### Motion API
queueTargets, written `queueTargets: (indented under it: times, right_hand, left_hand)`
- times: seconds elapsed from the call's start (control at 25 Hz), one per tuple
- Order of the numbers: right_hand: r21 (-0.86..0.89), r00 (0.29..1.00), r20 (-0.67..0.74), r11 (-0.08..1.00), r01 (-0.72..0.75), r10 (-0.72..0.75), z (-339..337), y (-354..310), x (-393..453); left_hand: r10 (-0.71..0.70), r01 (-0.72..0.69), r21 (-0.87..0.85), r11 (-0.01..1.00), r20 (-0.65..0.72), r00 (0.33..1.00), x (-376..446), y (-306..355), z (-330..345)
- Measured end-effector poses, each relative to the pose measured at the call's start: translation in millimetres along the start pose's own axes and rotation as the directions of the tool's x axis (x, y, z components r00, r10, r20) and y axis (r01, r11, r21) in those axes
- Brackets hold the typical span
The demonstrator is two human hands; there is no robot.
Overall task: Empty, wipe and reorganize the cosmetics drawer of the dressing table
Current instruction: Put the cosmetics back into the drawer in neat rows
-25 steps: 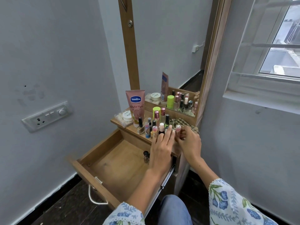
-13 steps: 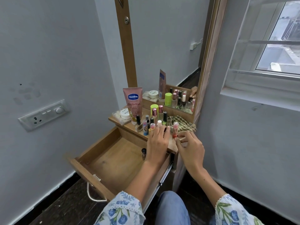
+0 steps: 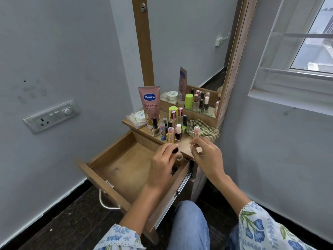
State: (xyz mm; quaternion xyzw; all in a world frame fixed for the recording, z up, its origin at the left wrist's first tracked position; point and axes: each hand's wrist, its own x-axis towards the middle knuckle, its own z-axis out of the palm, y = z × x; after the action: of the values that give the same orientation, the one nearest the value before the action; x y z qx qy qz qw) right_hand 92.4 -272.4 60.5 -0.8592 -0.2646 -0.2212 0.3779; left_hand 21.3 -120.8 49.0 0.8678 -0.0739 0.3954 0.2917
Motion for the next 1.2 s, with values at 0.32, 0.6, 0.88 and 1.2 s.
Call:
queueTargets:
  times: [0.32,0.6,0.88,1.2]
  right_hand:
    - [-0.217,0.955,0.296,0.971,0.098,-0.03,34,-23,35]
    - [-0.266,0.992,0.124,0.962,0.058,-0.025,26,-26,35]
    - [0.087,0.997,0.08,0.996,-0.001,-0.005,10,-30,4]
    - [-0.005,0.839,0.491,0.963,-0.268,0.236,44,-35,0]
  left_hand:
    - [-0.104,0.104,0.052,0.993,-0.016,0.994,-5,-7,-24]
    - [-0.179,0.179,0.004,0.984,-0.004,0.984,-8,-14,-25]
    - [-0.41,0.426,-0.125,0.896,0.134,0.902,-19,-44,-32]
    - [-0.51,0.53,-0.068,0.845,0.198,0.837,-34,-58,-26]
